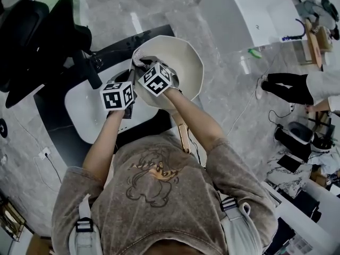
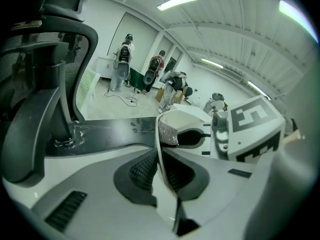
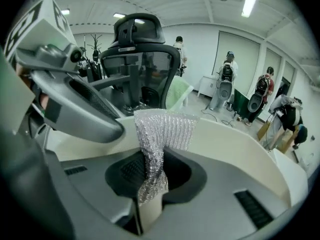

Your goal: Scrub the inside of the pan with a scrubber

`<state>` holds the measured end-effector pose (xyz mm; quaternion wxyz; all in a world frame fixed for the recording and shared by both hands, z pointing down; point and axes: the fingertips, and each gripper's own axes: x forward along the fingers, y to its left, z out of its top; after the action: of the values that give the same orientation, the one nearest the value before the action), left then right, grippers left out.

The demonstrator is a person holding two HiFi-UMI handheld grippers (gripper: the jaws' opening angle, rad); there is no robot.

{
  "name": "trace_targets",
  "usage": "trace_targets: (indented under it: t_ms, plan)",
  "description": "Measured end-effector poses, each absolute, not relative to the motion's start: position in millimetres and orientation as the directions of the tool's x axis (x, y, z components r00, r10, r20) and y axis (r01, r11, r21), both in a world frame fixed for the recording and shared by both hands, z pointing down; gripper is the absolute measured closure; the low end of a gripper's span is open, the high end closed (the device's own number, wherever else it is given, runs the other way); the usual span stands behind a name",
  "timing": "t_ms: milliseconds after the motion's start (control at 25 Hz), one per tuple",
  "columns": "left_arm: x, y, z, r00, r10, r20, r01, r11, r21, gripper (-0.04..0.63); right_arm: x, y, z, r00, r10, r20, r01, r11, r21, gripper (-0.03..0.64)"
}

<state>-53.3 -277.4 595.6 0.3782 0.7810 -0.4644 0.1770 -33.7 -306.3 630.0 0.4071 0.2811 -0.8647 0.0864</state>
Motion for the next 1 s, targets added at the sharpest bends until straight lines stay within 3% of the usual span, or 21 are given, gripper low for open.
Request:
trace_targets:
  t_ms: [640,1000]
  plan:
    - [-51,-278,596,0.519,-0.576,0.631,-0.853,-0.300,0.427,0.555,49,-370,638,-0.183,-0.584,0.791,-0.550,0.728,0.410,0.535]
    - [-50,-277,595,0.527,-0.567,0.634,-0.849,-0.307,0.431,0.552,99,-369,640,0.010,-0.600,0.800,-0.371,0.741,0.560,0.537]
